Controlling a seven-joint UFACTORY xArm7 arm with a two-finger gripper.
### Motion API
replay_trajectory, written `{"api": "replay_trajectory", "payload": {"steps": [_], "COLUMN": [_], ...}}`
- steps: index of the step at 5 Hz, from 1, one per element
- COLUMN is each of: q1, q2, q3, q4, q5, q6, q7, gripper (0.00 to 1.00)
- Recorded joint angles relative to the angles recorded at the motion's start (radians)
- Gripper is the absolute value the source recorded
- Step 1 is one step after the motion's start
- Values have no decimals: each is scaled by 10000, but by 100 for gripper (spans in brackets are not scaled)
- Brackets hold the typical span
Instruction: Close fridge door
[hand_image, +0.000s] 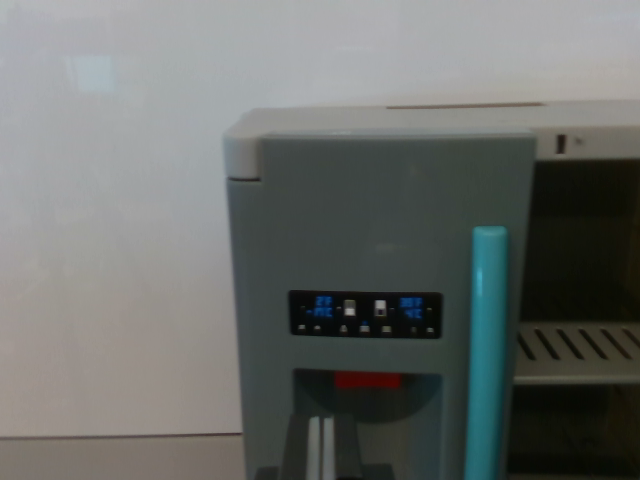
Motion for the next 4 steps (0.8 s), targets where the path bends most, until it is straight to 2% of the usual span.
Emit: {"api": "replay_trajectory", "payload": {"steps": [1,2,3,4], "q1": [0,0,0,0], "q2": [2,2,6,6], "q3": [-207,-207,-792,-792], "q4": [0,0,0,0], "q5": [0,0,0,0], "q6": [0,0,0,0], "q7": [0,0,0,0], "gripper": [100,100,100,100]}}
